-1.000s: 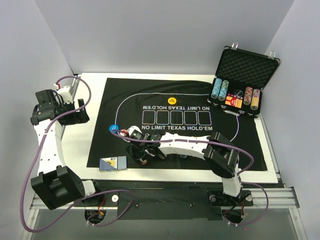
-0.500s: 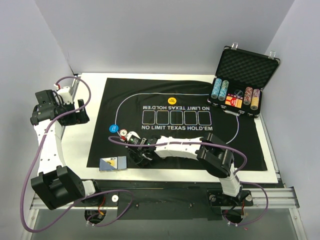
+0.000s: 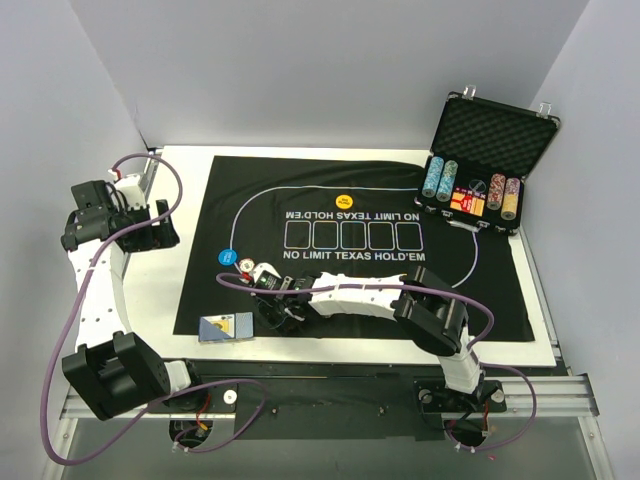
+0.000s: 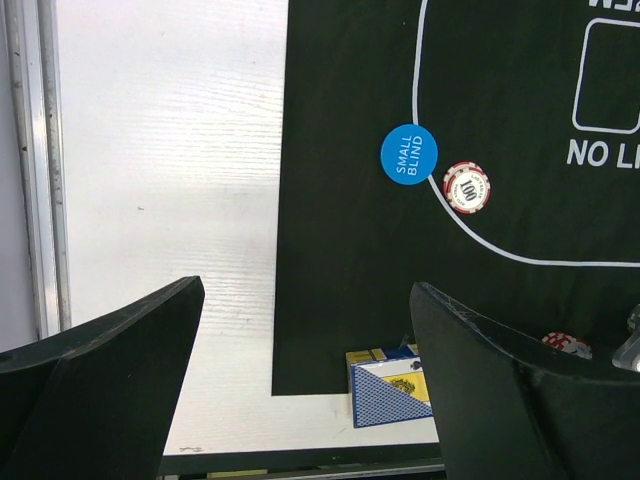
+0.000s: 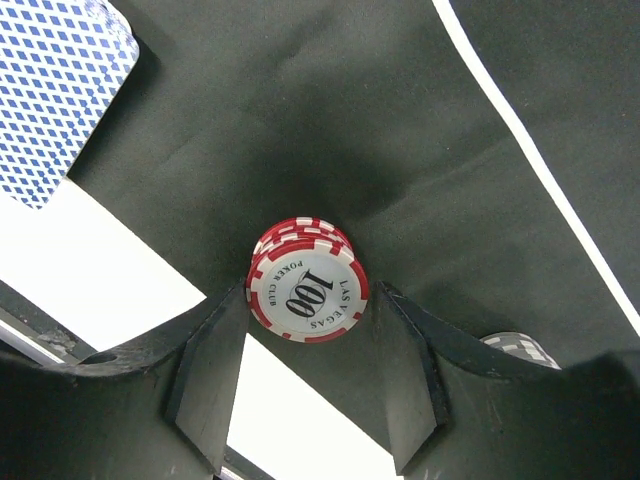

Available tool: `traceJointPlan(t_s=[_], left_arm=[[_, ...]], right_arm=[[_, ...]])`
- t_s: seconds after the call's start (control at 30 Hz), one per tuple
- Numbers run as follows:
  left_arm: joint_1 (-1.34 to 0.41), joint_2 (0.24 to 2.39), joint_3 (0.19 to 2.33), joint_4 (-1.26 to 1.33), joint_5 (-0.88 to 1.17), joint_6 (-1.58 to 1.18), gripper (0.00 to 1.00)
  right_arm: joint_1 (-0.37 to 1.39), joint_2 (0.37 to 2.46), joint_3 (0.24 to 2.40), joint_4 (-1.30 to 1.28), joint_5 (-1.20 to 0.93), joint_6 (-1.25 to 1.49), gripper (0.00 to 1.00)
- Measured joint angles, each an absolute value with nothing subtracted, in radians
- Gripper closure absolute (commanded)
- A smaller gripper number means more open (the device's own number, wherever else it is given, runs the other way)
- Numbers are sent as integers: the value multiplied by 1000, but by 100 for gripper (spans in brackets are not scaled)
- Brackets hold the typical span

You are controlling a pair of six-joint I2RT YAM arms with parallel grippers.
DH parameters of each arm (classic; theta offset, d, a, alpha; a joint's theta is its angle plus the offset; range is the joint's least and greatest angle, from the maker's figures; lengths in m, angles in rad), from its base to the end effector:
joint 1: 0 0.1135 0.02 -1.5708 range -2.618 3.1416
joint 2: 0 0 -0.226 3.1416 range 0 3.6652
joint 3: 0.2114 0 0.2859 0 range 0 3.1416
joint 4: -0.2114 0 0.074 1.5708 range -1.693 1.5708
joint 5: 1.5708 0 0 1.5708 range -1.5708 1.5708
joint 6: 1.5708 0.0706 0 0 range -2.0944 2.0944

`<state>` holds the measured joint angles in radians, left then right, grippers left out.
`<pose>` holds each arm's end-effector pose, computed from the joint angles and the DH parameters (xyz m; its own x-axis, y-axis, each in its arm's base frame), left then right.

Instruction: Distribute texas hold em gaming equipment

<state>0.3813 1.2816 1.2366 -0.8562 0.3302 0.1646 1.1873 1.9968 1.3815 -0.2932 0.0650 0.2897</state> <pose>0.3101 0.0996 0.2671 -0.7450 -0.1317 -0.6539 -0.0437 0.9879 -0.1491 0.1783 0.4296 0.0930 -0.5429 -0.5836 -0.6039 -0.7882 0.6022 0.1266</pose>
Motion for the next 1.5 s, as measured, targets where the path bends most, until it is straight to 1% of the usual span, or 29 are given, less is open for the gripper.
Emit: traceJointPlan(t_s=[0.07,0.13,0.23,0.3,0.4,0.5,1.03,1.17,1.33,1.5], left_arm=[[382,1279,1230,-857,331,165,4],[382,1277,1226,-857,331,165,4],[382,1276,1224,-857,331,165,4],[382,1275,1223,-857,331,165,4],[382,1272,1220,-856,331,165,4],[382,1270,1218,-856,332,165,4],[382,1268,1210,-856,345,165,4],[382,1268,1210,-856,347,165,4],[382,1268,1210,-856,350,165,4],[382,1273,1210,-856,360,165,4]], right_arm=[[1188,1997,1382,-295,66,286,52],[1191,1997,1382,-296,67,286,54],[1196,1997,1382,-296,68,284,62],[1198,1997,1382,-297,70,283,65],[1199,1996,1383,-297,72,282,66],[1199,1995,1384,-297,73,282,69],[1174,1965,1442,-321,105,257,69],[1087,1965,1502,-332,101,256,69],[890,1992,1658,-357,110,260,70],[709,2087,1820,-366,134,271,71]])
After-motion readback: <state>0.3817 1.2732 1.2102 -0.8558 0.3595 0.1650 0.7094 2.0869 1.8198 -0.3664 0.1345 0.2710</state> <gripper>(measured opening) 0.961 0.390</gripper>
